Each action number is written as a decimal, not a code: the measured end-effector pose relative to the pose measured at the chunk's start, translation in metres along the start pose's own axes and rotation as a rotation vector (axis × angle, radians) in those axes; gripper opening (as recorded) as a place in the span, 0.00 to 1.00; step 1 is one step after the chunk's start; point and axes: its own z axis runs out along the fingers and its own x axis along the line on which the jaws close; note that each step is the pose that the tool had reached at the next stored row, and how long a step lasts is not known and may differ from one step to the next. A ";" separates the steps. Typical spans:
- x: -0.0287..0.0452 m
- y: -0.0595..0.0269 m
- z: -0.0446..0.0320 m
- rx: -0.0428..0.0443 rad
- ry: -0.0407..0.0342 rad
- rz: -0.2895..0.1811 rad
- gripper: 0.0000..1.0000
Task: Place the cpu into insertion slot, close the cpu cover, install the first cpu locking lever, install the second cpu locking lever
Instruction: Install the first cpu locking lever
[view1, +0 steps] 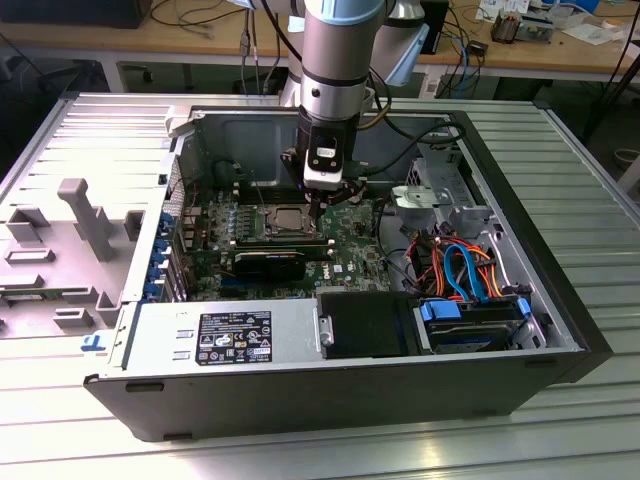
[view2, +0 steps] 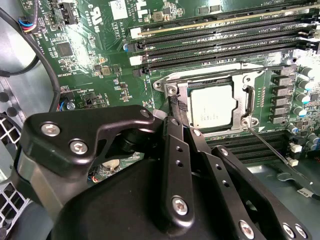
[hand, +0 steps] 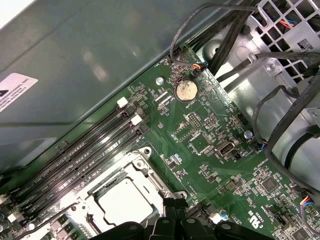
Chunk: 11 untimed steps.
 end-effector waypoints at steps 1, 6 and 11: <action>0.0000 0.0000 0.0000 0.0000 0.0000 -0.001 0.11; 0.0000 0.0000 0.0000 0.0001 -0.0001 -0.004 0.11; 0.0000 0.0000 0.0000 0.0001 -0.0004 -0.009 0.11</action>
